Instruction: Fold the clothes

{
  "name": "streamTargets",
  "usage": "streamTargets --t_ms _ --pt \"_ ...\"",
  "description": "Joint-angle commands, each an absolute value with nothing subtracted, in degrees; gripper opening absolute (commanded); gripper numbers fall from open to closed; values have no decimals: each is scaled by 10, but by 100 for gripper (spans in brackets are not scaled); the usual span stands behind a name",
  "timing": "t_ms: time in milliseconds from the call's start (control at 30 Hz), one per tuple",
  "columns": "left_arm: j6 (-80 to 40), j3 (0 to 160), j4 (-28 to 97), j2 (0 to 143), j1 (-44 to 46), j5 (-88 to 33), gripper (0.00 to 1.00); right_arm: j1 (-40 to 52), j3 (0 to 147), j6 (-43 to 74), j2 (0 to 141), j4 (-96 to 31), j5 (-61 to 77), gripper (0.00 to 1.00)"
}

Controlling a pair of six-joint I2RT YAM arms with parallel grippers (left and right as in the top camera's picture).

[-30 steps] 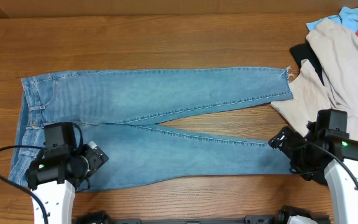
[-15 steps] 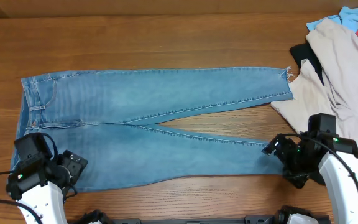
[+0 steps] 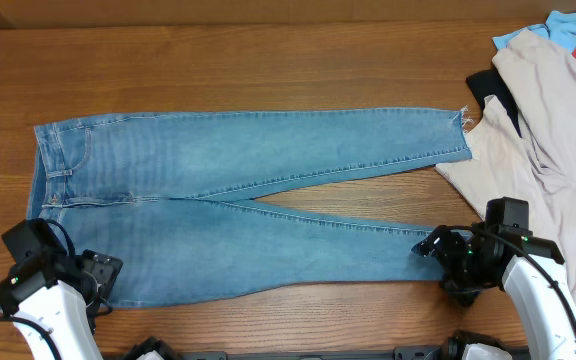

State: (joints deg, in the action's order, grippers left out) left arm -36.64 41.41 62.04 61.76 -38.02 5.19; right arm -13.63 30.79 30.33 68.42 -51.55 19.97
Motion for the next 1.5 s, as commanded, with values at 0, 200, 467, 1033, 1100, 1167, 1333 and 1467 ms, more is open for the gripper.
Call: streamTargets --t_ms 0,200,467,1033,1100,1167,1333,1467 --pt "-388 424 603 640 -399 81 87 -135 303 307 684 -495 207 86" --pt "-388 424 561 682 -441 83 88 -135 303 307 684 -476 206 71" --pt "-385 424 483 761 -489 100 87 -135 303 302 684 -477 200 44" --pt "-388 424 392 803 -511 136 79 -135 303 300 684 -479 194 42" --pt "-388 424 387 812 -511 135 79 -135 303 300 684 -481 194 42" --pt "-388 424 375 825 -511 135 79 -135 303 300 684 -483 194 42" --pt "-388 424 348 867 -511 134 78 -135 303 300 684 -483 194 42" --pt "-376 424 335 884 -511 134 67 -135 303 300 684 -484 194 42"
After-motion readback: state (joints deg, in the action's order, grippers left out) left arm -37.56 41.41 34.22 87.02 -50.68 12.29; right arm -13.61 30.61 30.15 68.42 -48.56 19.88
